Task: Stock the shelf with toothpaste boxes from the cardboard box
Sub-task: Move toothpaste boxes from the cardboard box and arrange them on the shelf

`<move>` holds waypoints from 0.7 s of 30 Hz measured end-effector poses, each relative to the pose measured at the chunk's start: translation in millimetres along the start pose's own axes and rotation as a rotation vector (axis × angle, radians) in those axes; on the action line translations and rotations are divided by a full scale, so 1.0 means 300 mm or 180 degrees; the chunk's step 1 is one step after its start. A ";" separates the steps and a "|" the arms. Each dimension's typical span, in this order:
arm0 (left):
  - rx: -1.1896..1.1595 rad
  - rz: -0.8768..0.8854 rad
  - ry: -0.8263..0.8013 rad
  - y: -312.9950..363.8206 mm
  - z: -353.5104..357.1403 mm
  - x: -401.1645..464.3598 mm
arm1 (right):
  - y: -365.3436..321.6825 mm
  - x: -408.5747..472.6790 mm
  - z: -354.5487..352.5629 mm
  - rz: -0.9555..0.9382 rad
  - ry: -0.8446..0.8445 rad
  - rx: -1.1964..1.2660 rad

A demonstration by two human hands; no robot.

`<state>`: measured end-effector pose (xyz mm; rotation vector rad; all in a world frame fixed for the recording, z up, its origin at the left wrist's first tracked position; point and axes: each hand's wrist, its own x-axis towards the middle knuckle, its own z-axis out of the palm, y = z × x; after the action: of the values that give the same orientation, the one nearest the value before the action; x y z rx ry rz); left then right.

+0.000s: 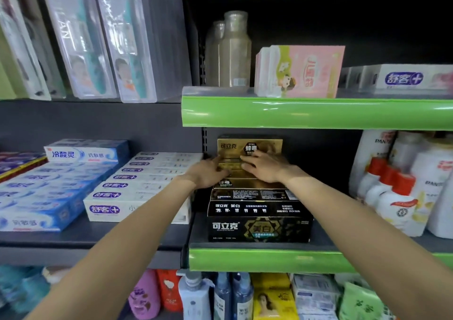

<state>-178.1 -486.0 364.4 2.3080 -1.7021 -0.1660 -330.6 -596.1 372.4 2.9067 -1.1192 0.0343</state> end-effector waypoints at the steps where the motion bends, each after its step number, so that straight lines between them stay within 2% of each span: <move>1: -0.0013 0.0010 0.0061 0.003 0.004 -0.002 | -0.002 0.012 0.000 0.0044 -0.0067 0.0102; 5: -0.0043 0.0066 0.0495 0.003 0.016 -0.035 | 0.016 0.026 -0.015 0.0079 0.0023 0.0477; 7: -0.0162 -0.0004 0.0550 -0.003 0.018 -0.047 | 0.040 -0.005 -0.015 0.0006 0.0150 0.0679; 12: -0.0267 -0.0027 0.0280 0.017 0.003 -0.051 | 0.131 -0.127 0.030 0.0397 0.0569 0.1055; 18: -0.0437 0.0028 -0.0066 0.046 -0.006 -0.042 | 0.142 -0.142 0.056 0.0376 0.0029 0.1924; 21: -0.0444 0.0000 -0.0213 0.053 0.006 -0.030 | 0.130 -0.112 0.055 0.0471 0.0013 0.2087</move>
<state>-195.9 -481.9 366.4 2.2241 -1.6653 -0.3543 -381.6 -603.0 355.5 3.3412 -1.5689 0.5010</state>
